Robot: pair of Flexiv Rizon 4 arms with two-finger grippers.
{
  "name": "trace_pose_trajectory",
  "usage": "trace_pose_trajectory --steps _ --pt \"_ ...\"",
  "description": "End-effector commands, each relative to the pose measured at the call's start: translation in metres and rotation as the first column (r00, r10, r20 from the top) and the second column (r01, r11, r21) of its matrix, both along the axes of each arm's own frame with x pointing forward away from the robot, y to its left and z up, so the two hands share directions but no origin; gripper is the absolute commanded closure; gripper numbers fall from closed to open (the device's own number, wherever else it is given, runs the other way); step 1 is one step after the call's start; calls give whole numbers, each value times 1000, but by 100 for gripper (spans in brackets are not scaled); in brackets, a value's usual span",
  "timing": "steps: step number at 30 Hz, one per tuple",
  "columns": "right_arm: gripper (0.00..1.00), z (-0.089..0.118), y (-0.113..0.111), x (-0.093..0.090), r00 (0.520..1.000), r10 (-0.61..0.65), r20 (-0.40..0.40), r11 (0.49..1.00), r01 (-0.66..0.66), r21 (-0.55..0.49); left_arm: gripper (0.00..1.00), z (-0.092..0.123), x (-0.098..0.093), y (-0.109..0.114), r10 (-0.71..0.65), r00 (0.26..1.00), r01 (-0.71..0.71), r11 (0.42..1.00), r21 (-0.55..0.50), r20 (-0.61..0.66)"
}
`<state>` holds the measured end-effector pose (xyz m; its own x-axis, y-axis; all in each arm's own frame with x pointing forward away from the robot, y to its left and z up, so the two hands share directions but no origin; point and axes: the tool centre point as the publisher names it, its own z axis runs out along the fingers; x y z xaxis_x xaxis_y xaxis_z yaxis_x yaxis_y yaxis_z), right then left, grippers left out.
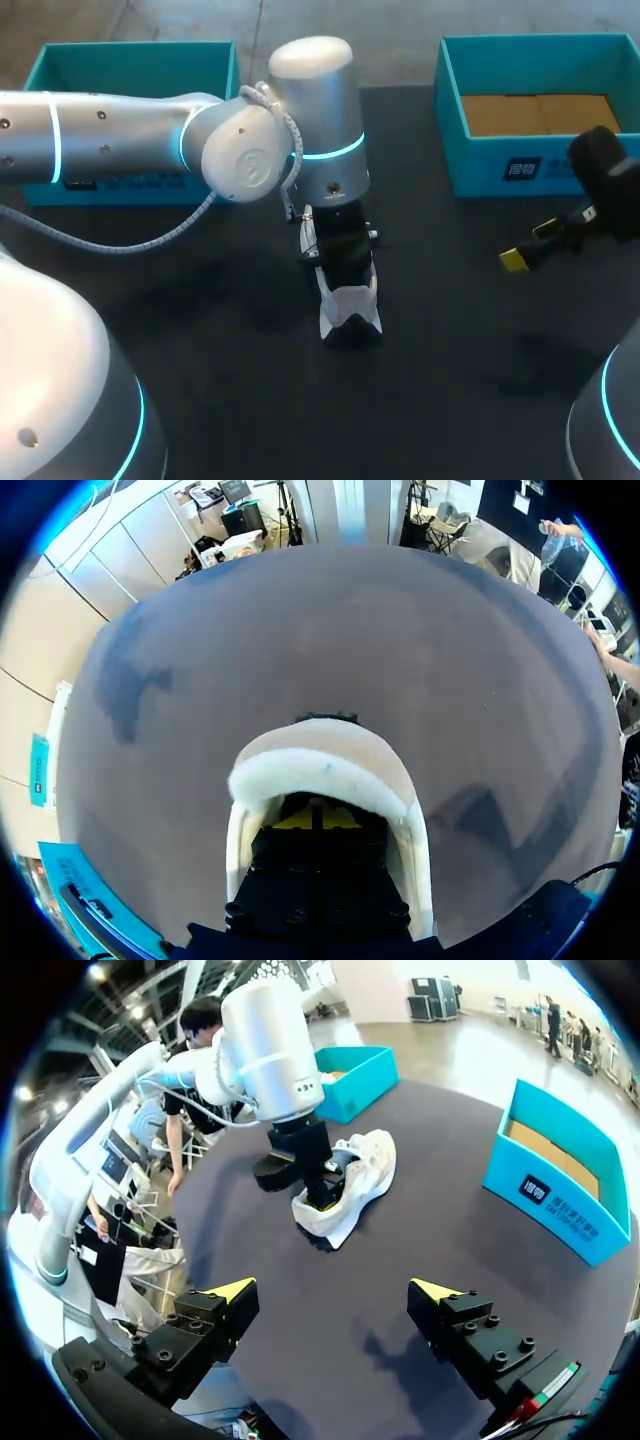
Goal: Take the shoe out of the shoebox, open the shoe tongue, remove and reinsert the insole, then place the shoe into the shoebox
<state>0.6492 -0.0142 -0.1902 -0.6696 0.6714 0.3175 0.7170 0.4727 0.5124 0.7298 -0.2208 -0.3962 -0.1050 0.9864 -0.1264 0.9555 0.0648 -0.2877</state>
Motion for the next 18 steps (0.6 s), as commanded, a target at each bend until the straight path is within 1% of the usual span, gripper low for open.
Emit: trace_pose_trajectory --steps 1,7,11,14,18 --pt "0 -2 3 0 1000 3 1 1000 -3 -2 100 -5 0 -3 1 1000 -1 1000 5 -2" --pt "0 -4 12 -2 999 28 -19 999 -28 -26 100 5 4 -1 -2 1000 2 1000 5 -1" --pt "0 -7 18 -6 999 42 -19 999 -42 -29 100 9 7 0 1 1000 -1 1000 7 5" --pt "0 -13 25 -8 998 60 -35 998 -61 -34 100 7 9 0 1 1000 -1 1000 15 5" --pt "0 -20 31 -10 995 81 -53 996 -82 -33 100 -2 6 0 0 1000 0 1000 25 -8"
